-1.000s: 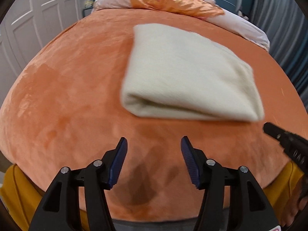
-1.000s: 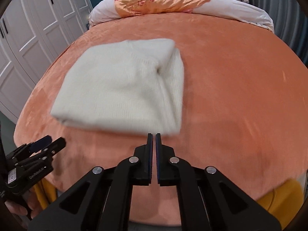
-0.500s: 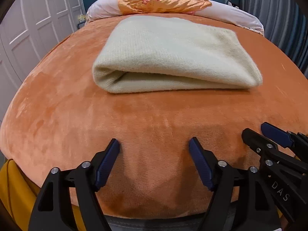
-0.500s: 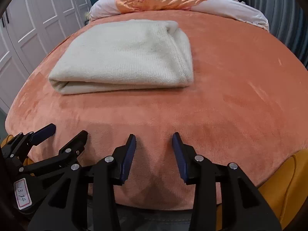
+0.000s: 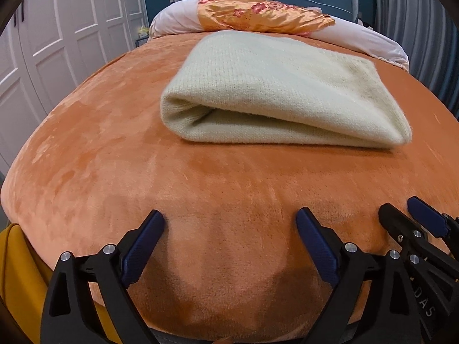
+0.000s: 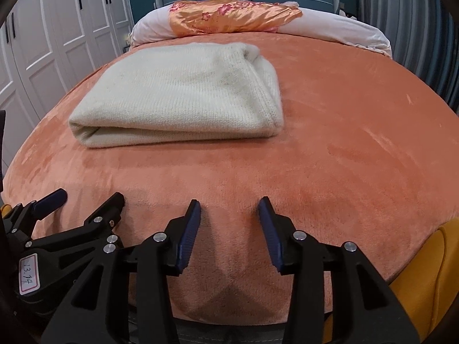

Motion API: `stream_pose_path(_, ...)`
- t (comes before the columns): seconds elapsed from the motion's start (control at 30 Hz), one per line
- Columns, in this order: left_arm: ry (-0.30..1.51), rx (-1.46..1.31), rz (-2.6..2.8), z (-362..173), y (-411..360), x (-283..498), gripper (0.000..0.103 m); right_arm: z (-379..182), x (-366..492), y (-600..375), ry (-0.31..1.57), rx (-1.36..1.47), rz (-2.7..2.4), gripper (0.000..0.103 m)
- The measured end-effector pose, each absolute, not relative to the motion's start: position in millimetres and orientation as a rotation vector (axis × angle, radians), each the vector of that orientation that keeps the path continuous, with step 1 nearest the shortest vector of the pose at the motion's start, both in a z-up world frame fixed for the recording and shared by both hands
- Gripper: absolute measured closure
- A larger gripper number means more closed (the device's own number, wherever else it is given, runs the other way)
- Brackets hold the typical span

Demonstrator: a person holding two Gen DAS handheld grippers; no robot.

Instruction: Fold small clothes

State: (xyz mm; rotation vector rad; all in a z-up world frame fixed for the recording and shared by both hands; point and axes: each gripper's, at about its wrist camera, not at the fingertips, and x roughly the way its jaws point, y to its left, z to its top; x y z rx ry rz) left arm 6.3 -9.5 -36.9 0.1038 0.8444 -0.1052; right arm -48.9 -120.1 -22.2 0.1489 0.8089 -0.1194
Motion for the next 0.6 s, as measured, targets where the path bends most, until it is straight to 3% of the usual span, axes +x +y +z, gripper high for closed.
stream_pose_path(0.27, 0.844, 0.081, -0.111, -36.1, -6.0, 8.7, 0.011, -21.7, -48.2, -125.6, 0.805, 0.188, -0.084, 0.054)
stream_pose_path(0.6, 0.845, 0.093, -0.102, -37.2, -3.9, 9.4, 0.011, -21.2, -47.1, -126.4, 0.811, 0.184, -0.081, 0.053)
